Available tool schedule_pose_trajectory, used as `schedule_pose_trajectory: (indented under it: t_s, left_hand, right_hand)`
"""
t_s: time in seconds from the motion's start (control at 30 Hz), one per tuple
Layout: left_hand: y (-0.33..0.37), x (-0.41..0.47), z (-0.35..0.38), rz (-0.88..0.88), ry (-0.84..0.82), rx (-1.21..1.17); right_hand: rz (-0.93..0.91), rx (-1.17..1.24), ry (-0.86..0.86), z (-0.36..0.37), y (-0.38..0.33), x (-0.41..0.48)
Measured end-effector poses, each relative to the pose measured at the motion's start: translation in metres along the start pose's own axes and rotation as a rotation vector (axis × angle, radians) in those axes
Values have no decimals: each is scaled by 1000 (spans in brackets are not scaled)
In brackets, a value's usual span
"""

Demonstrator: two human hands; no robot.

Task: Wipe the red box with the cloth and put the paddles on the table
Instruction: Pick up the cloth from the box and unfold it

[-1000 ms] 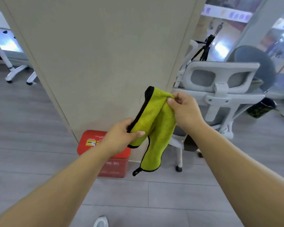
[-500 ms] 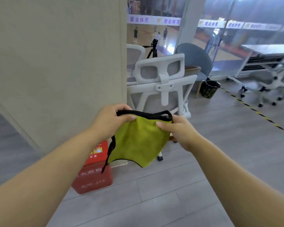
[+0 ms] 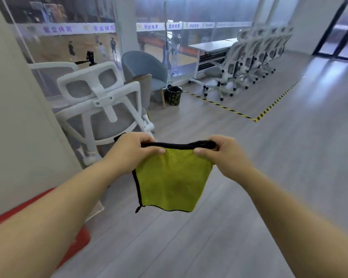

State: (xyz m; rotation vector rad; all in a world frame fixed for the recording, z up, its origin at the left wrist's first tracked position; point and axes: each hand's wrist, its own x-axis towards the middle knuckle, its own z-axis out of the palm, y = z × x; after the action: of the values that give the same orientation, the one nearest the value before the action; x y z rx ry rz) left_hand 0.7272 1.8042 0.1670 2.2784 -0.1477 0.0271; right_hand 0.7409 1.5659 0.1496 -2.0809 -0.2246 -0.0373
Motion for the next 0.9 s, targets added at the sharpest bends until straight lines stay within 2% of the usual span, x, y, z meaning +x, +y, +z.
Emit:
schedule_pose_trajectory:
  t_s: [0.07,0.23,0.53,0.9]
  left_hand:
    - [36,12,40,61,-45,-4]
    - [127,38,162,216,-126,-1]
    - [299,52,375,480,-417,-18]
    - [498,25,603,796,-802,-5]
  right_hand:
    - [1,-77,60,-51,22,-20]
    - [146,-182,132,-181,85,-80]
    - [376,-399,334,-384,184,-202]
    - [708,-509,695,-554,266,-366]
